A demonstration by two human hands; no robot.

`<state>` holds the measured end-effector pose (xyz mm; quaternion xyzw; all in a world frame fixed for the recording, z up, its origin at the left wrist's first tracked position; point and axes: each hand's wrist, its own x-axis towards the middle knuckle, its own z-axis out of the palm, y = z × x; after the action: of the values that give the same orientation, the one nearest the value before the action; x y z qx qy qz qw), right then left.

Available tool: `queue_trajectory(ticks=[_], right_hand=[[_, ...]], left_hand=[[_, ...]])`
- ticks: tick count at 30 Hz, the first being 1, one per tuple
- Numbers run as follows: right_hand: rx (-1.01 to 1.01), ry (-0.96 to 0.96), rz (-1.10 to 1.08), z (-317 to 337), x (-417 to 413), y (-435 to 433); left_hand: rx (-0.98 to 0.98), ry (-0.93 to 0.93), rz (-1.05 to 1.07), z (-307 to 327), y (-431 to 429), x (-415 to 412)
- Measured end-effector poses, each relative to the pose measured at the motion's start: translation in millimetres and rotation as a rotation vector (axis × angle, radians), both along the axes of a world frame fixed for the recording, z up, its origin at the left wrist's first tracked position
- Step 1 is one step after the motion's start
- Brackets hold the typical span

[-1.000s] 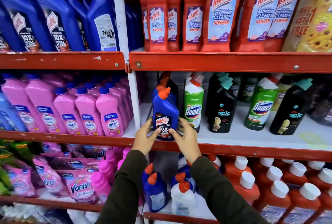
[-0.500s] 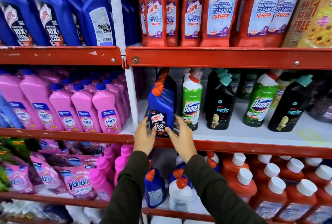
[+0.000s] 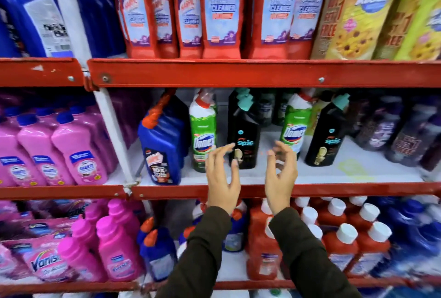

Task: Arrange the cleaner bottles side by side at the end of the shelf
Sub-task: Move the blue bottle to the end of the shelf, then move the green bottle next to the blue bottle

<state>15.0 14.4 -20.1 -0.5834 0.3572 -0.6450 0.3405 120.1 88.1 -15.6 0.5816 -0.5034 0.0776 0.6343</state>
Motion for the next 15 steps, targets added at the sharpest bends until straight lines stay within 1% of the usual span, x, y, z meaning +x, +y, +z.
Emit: queue_trajectory(ticks=[3, 4, 6, 9, 11, 13, 15], right_hand=[[0.088, 0.034, 0.034, 4, -28, -32], [0.111, 0.053, 0.051, 6, -34, -43], [0.123, 0.105, 0.062, 9, -43, -62], [0.135, 0.194, 0.031, 8, -47, -86], [0.179, 0.206, 0.013, 4, -47, -99], [0.211, 0.183, 0.016, 3, -46, -107], [0.234, 0.159, 0.031, 2, -44, -112]], left_hand=[[0.078, -0.035, -0.179, 6, -33, -38], [0.122, -0.019, -0.253, 9, -46, -48], [0.242, 0.068, -0.367, 15, -72, -64], [0.477, 0.223, -0.379, 24, -114, -74], [0.598, 0.301, -0.378, 27, -138, -76], [0.671, 0.338, -0.394, 28, -155, -79], [0.658, 0.368, -0.417, 26, -165, -81]])
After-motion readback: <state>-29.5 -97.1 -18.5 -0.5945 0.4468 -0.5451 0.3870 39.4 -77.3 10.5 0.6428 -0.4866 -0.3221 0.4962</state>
